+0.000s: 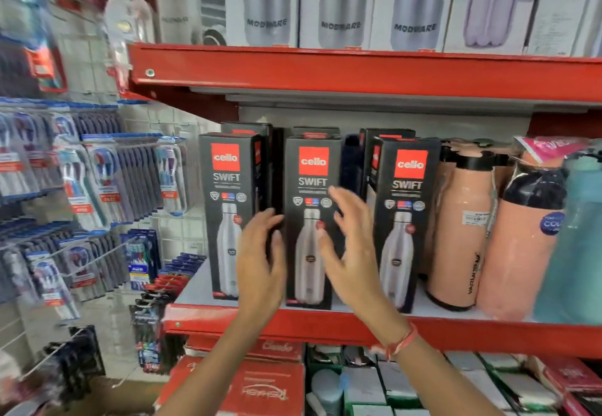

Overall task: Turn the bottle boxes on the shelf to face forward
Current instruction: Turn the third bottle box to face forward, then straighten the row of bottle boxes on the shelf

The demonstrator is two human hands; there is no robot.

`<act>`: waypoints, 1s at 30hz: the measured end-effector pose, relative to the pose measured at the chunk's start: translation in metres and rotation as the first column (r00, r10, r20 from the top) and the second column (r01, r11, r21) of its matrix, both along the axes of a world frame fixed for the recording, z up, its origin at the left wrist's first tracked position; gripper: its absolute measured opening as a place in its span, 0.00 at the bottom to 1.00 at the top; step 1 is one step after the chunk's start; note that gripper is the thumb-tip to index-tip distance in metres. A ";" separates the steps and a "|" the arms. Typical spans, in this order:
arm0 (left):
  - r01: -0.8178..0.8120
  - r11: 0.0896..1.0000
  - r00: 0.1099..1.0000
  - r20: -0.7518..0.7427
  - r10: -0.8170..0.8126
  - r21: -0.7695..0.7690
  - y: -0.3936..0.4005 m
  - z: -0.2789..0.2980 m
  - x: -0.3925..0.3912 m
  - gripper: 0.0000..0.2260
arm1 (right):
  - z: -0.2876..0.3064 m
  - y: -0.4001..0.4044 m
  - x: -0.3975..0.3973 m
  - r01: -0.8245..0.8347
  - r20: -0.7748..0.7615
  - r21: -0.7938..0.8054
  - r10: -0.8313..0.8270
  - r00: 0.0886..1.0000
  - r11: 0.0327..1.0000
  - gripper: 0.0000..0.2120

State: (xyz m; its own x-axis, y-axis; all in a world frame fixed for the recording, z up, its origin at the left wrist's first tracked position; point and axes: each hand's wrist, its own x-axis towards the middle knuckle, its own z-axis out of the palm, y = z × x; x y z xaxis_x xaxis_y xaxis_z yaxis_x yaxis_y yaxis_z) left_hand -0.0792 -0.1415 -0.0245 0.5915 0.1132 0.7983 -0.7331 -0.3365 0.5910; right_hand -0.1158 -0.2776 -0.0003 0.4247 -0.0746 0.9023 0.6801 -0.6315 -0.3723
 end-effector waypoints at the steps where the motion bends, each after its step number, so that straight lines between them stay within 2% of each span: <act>1: -0.060 0.998 0.998 -0.006 0.059 -0.033 0.015 -0.004 0.005 0.15 | -0.007 0.018 0.004 -0.056 -0.036 0.004 0.056 0.998 0.998 0.25; 3: -0.103 0.991 0.992 -0.085 0.095 -0.090 0.042 -0.011 0.016 0.21 | -0.024 0.054 0.015 -0.170 -0.159 0.033 0.173 0.972 0.985 0.25; 5: -0.052 0.994 0.985 -0.169 0.036 -0.093 0.064 -0.018 0.029 0.27 | -0.041 0.083 0.029 -0.245 -0.338 0.097 0.263 0.904 0.965 0.31; 7: 0.065 0.995 0.968 -0.235 -0.082 -0.078 0.081 -0.025 0.043 0.27 | -0.051 0.102 0.043 -0.260 -0.492 0.167 0.309 0.814 0.951 0.37; 9: 0.234 0.962 0.909 -0.321 -0.267 -0.139 0.091 -0.027 0.053 0.23 | -0.053 0.110 0.054 -0.249 -0.580 0.217 0.330 0.745 0.944 0.36; 11: 0.367 0.913 0.824 -0.393 -0.408 -0.178 0.097 -0.026 0.055 0.22 | -0.053 0.115 0.060 -0.258 -0.604 0.249 0.358 0.712 0.933 0.36; 13: 0.427 0.888 0.785 -0.418 -0.457 -0.169 0.103 -0.025 0.054 0.20 | -0.053 0.121 0.062 -0.258 -0.601 0.248 0.357 0.715 0.934 0.36; 16: 0.473 0.875 0.777 -0.420 -0.469 -0.102 0.110 -0.027 0.048 0.22 | -0.057 0.124 0.058 -0.222 -0.603 0.222 0.313 0.734 0.949 0.35; 19: 0.496 0.867 0.770 -0.438 -0.464 -0.044 0.122 -0.030 0.035 0.26 | -0.060 0.125 0.047 -0.191 -0.637 0.212 0.284 0.717 0.958 0.36; 22: 0.508 0.860 0.745 -0.480 -0.464 -0.043 0.127 -0.032 0.025 0.23 | -0.061 0.125 0.034 -0.187 -0.656 0.207 0.278 0.702 0.960 0.36; 27: 0.507 0.862 0.776 -0.439 -0.453 0.006 0.130 -0.031 0.020 0.26 | -0.059 0.123 0.023 -0.181 -0.664 0.175 0.252 0.704 0.968 0.36; 29: 0.427 0.903 0.821 -0.437 -0.368 0.041 0.125 -0.034 0.017 0.26 | -0.058 0.118 0.020 -0.151 -0.658 0.168 0.225 0.719 0.974 0.36; 30: 0.339 0.940 0.863 -0.412 -0.292 0.044 0.121 -0.036 0.015 0.26 | -0.058 0.114 0.017 -0.119 -0.624 0.173 0.203 0.754 0.978 0.35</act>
